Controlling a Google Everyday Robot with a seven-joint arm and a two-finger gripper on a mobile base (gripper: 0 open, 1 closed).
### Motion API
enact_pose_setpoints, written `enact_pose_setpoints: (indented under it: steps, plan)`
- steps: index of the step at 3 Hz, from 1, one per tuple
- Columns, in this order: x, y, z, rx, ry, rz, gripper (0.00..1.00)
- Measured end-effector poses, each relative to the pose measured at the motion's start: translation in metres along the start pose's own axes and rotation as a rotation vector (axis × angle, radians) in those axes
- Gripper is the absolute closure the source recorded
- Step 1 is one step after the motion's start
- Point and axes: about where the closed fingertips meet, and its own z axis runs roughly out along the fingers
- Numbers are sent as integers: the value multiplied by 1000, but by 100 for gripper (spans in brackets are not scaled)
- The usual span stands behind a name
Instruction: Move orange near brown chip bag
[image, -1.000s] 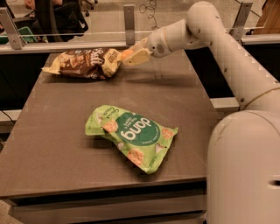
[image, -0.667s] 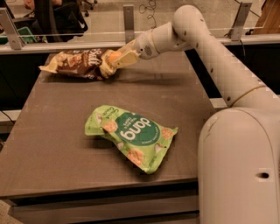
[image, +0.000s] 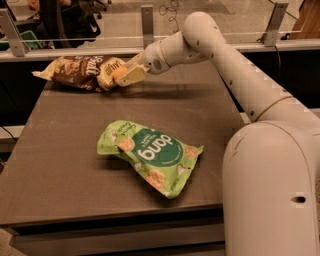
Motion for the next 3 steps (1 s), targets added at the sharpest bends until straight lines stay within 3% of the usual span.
enact_pose_setpoints:
  steps: [2, 3]
  plan:
    - [18, 17, 16, -46, 48, 7, 100]
    - [21, 16, 18, -44, 69, 1, 85]
